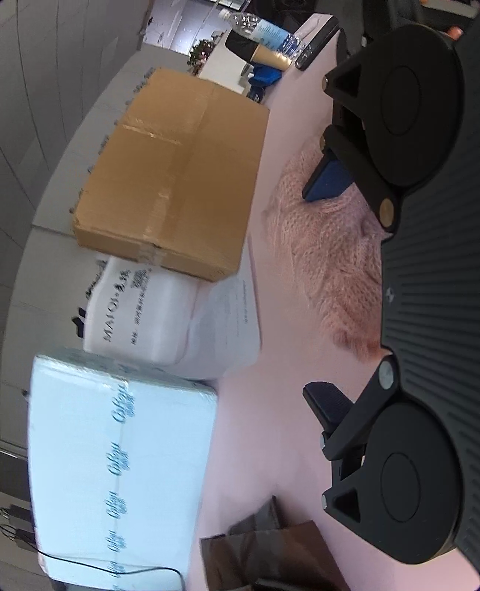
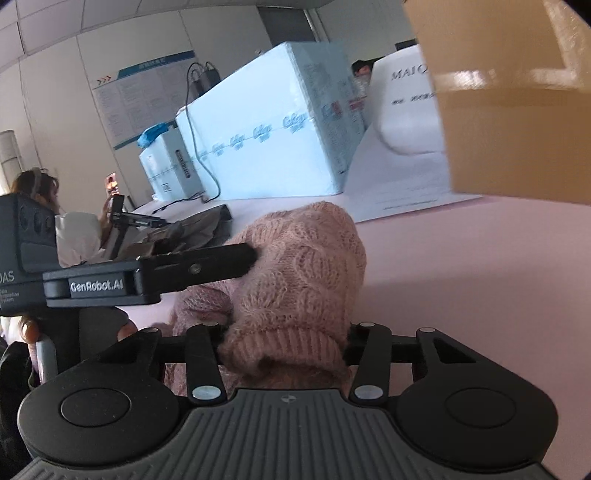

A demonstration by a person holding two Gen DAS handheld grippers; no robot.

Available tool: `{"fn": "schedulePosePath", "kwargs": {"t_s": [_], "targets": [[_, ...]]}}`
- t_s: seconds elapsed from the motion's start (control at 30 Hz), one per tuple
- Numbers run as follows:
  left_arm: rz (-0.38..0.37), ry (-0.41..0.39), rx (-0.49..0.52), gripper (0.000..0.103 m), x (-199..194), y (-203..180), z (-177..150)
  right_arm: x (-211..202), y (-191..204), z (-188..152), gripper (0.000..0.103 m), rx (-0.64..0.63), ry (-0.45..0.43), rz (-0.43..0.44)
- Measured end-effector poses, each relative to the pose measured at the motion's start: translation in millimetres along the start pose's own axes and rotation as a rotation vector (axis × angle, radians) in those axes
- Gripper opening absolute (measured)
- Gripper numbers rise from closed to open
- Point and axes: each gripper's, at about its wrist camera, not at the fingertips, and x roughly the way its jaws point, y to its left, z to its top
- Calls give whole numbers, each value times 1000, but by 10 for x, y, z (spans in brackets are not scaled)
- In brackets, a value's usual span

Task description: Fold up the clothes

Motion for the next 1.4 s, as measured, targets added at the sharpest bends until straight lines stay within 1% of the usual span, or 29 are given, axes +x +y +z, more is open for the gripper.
{"fn": "schedulePosePath", "kwargs": {"t_s": [0.1,0.17,0.23,0.27,0.33,0.4,0.47,0.53,0.57,0.6,0.63,0.7,0.73,0.77,0.83,0.87,0.93,0.97,1.03,1.1,1.13,1.17,1.2,1.27,1.3,1.33,1.37,1.4], "targets": [[-4,-33,37,103,-33,-122,-2,-258,-103,-32,42,-20,-27,-44],[5,-69,82,103,-81,-356,11,-432,-164,-55,42,-33,-51,-63],[-18,-80,106,103,-103,-571,58,-794,-298,-88,42,-46,-107,-112],[-32,-81,115,103,-107,-662,84,-821,-310,-90,42,-45,-111,-116],[-72,-84,140,103,-107,-858,148,-1239,-528,-110,42,15,-173,-175],[-73,-82,200,103,-55,-1160,223,-1510,-668,-123,42,52,-211,-219],[-80,-90,231,103,-13,-1333,260,-1954,-906,-194,42,130,-276,-293],[-123,-76,272,103,84,-1589,311,-2333,-1095,-291,42,201,-329,-373],[-130,-72,282,103,110,-1657,324,-2526,-1188,-354,42,243,-352,-414],[-138,-69,286,103,135,-1716,334,-2632,-1241,-393,42,266,-363,-438],[-149,-66,290,103,168,-1788,343,-2899,-1359,-504,42,321,-394,-503],[-185,-59,282,103,228,-1914,353,-3177,-1463,-643,42,367,-425,-585],[-201,-55,277,103,252,-1951,349,-3418,-1539,-779,42,409,-453,-669],[-208,-52,275,103,266,-1963,344,-3575,-1589,-878,42,439,-472,-724],[-219,-46,279,103,307,-1972,317,-3736,-1644,-1007,42,473,-490,-782],[-220,-44,281,103,331,-1969,301,-3845,-1691,-1119,42,508,-499,-830],[-196,-45,275,103,385,-1933,271,-4037,-1781,-1351,42,576,-519,-932],[-178,-45,266,103,412,-1909,257,-4041,-1785,-1371,43,581,-520,-942],[-136,-39,246,103,467,-1866,230,-4110,-1867,-1527,43,626,-524,-1020],[-85,-16,227,103,545,-1791,199,-4108,-1915,-1581,45,641,-532,-1038],[-63,-4,218,103,583,-1745,186,-4081,-1956,-1631,47,626,-535,-1056],[-44,8,208,103,618,-1696,175,-4083,-1970,-1639,51,621,-534,-1060],[-22,27,191,103,663,-1624,164,-4026,-2007,-1672,54,589,-525,-1086],[19,79,142,103,766,-1454,145,-3977,-2039,-1690,67,597,-529,-1100],[25,105,114,103,808,-1393,140,-3982,-2079,-1709,71,634,-535,-1101],[27,137,75,103,842,-1301,140,-3984,-2095,-1719,84,650,-536,-1099],[25,171,32,103,880,-1208,141,-4010,-2147,-1752,95,713,-543,-1117],[22,201,-4,103,921,-1141,143,-3999,-2108,-1761,96,717,-547,-1124]]}}
